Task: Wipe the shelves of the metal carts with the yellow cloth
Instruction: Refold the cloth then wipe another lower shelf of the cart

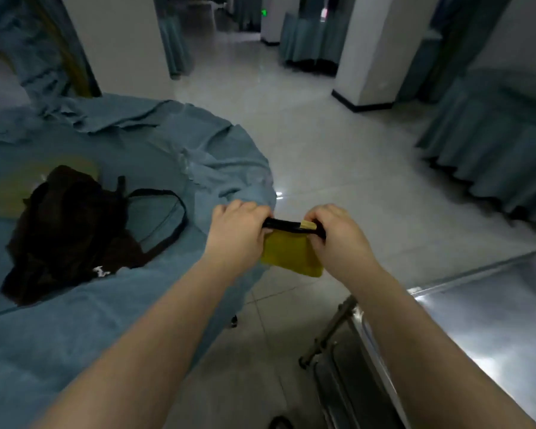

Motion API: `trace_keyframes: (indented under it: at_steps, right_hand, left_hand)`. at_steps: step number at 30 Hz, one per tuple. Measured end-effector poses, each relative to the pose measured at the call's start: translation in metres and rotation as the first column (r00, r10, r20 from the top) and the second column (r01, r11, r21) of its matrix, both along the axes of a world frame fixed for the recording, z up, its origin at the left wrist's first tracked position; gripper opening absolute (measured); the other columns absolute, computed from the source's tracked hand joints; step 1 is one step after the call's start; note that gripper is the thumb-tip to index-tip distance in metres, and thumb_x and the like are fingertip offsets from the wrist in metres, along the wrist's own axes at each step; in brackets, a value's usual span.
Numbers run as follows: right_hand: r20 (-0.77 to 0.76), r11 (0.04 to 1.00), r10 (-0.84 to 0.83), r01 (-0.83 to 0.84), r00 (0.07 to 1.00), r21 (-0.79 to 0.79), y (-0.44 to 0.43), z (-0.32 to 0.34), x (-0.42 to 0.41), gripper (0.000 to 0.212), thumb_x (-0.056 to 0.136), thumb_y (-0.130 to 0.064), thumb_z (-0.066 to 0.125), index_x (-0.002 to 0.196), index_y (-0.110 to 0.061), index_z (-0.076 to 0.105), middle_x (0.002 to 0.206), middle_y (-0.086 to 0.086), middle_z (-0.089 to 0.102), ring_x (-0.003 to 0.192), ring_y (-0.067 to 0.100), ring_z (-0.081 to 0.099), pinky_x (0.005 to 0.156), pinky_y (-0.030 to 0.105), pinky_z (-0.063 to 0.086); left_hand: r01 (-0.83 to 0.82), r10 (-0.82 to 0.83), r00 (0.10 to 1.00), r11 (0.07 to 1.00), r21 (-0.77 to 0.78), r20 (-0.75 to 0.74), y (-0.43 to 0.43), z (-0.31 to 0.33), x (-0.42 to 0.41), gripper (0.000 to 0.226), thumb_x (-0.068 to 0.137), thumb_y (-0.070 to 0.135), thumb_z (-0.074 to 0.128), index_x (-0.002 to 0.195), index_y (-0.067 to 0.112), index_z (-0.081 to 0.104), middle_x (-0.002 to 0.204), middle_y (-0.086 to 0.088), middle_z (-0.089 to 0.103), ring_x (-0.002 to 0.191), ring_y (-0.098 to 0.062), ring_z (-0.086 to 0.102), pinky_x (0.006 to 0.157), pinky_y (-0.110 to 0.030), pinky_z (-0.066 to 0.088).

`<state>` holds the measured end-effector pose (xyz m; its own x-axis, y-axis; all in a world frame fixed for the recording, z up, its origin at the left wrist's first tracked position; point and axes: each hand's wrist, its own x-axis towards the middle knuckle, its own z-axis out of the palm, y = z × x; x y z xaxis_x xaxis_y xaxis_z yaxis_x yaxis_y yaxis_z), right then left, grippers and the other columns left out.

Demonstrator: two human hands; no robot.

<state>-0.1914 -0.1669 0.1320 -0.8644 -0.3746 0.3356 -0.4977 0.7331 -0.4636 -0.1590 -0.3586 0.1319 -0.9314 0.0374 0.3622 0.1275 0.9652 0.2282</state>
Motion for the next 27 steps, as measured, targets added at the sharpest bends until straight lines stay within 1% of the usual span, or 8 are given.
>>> trace_keyframes:
  at_steps: [3, 5, 9, 13, 16, 20, 23, 27]
  right_hand:
    - [-0.049, 0.988, -0.156, 0.156, 0.987, -0.006, 0.044, 0.009, -0.043, 0.022, 0.078, 0.004, 0.061, 0.093, -0.012, 0.063, 0.097, 0.006, 0.061, 0.095, 0.029, 0.053, 0.078, 0.042, 0.047]
    - [-0.081, 0.975, -0.222, 0.222, 0.972, -0.004, 0.075, 0.013, -0.076, 0.024, 0.076, 0.005, 0.061, 0.091, -0.013, 0.062, 0.093, 0.003, 0.059, 0.092, 0.028, 0.053, 0.074, 0.038, 0.045]
    - [-0.106, 0.930, -0.366, 0.366, 0.925, -0.020, 0.140, 0.025, -0.137, 0.023, 0.076, 0.003, 0.060, 0.089, -0.017, 0.061, 0.087, -0.005, 0.052, 0.089, 0.024, 0.052, 0.071, 0.031, 0.035]
    - [-0.124, 0.820, -0.571, 0.569, 0.812, -0.051, 0.204, 0.038, -0.168, 0.020, 0.083, 0.001, 0.057, 0.092, -0.016, 0.061, 0.090, -0.008, 0.049, 0.092, 0.021, 0.049, 0.074, 0.032, 0.037]
    - [-0.140, 0.719, -0.694, 0.692, 0.707, -0.066, 0.248, 0.040, -0.172, 0.022, 0.082, 0.002, 0.057, 0.094, -0.015, 0.062, 0.095, -0.001, 0.056, 0.093, 0.022, 0.049, 0.078, 0.038, 0.042]
    - [-0.127, 0.501, -0.863, 0.861, 0.490, -0.087, 0.310, 0.017, -0.158, 0.026, 0.072, 0.004, 0.062, 0.090, -0.014, 0.063, 0.089, 0.004, 0.060, 0.084, 0.029, 0.052, 0.071, 0.041, 0.044]
    - [-0.102, 0.303, -0.950, 0.950, 0.295, -0.072, 0.351, -0.001, -0.156, 0.025, 0.069, 0.004, 0.062, 0.087, -0.013, 0.064, 0.085, 0.005, 0.062, 0.080, 0.032, 0.054, 0.067, 0.041, 0.045]
    - [-0.022, 0.042, -0.999, 0.999, 0.041, -0.026, 0.386, -0.015, -0.161, 0.024, 0.073, 0.006, 0.058, 0.087, -0.013, 0.064, 0.088, 0.003, 0.061, 0.084, 0.029, 0.051, 0.071, 0.043, 0.045]
  left_hand:
    - [0.165, -0.164, 0.985, 0.986, 0.026, -0.050, 0.041, 0.005, -0.072, 0.012, 0.094, 0.024, 0.056, 0.102, 0.025, 0.064, 0.098, 0.002, 0.063, 0.098, -0.025, 0.052, 0.077, -0.034, 0.021]
    - [0.254, -0.251, 0.965, 0.967, 0.027, -0.076, 0.070, 0.009, -0.122, 0.010, 0.094, 0.026, 0.057, 0.101, 0.027, 0.064, 0.097, 0.004, 0.063, 0.098, -0.023, 0.053, 0.082, -0.037, 0.027]
    - [0.405, -0.403, 0.911, 0.914, 0.006, -0.094, 0.136, 0.025, -0.212, 0.010, 0.093, 0.029, 0.058, 0.100, 0.030, 0.064, 0.096, 0.008, 0.062, 0.100, -0.020, 0.053, 0.084, -0.033, 0.025]
    - [0.546, -0.546, 0.832, 0.837, -0.026, -0.098, 0.217, 0.049, -0.271, 0.015, 0.094, 0.023, 0.055, 0.102, 0.030, 0.066, 0.095, 0.009, 0.063, 0.095, -0.019, 0.052, 0.076, -0.031, 0.020]
    - [0.656, -0.653, 0.748, 0.755, -0.017, -0.119, 0.280, 0.055, -0.300, 0.023, 0.088, 0.010, 0.056, 0.099, 0.027, 0.068, 0.090, 0.007, 0.064, 0.089, -0.021, 0.053, 0.073, -0.032, 0.022]
    - [0.818, -0.812, 0.574, 0.573, 0.041, -0.104, 0.377, 0.037, -0.328, 0.018, 0.080, 0.010, 0.063, 0.088, 0.025, 0.070, 0.081, 0.006, 0.065, 0.081, -0.025, 0.055, 0.069, -0.031, 0.021]
    - [0.918, -0.917, 0.397, 0.396, 0.024, -0.038, 0.452, 0.021, -0.345, 0.018, 0.085, 0.015, 0.062, 0.095, 0.028, 0.068, 0.090, 0.008, 0.065, 0.092, -0.022, 0.055, 0.071, -0.031, 0.020]
    - [0.986, -0.986, 0.161, 0.162, 0.038, 0.033, 0.529, 0.004, -0.366, 0.017, 0.094, 0.023, 0.056, 0.104, 0.032, 0.066, 0.101, 0.012, 0.062, 0.103, -0.017, 0.049, 0.076, -0.030, 0.018]
